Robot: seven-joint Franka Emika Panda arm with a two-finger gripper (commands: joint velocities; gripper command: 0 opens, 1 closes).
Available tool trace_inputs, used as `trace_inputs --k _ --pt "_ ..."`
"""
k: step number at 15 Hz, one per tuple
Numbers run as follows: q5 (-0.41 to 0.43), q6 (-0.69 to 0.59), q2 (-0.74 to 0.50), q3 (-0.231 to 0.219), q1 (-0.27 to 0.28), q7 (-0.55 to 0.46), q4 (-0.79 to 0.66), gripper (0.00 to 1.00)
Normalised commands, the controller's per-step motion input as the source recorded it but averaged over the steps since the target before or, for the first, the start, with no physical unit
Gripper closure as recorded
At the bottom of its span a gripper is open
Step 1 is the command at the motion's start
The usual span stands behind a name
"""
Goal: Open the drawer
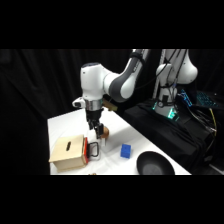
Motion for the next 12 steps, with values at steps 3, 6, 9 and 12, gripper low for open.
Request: trace_inputs --k 3,6,9,12 --pt "0.147 0.05 0.04 0.094 -0.085 -0.18 0.08 0.00" --pt "0.186 0.02 0.04 0.119 -0.119 -0.28 0.07 0.00" --pt "0.175 0.01 0.03 0.101 -0.119 -0.27 0.07 0.00" --pt "0.150 0.04 0.04 0.028 -0.065 -0.03 0.08 0.00"
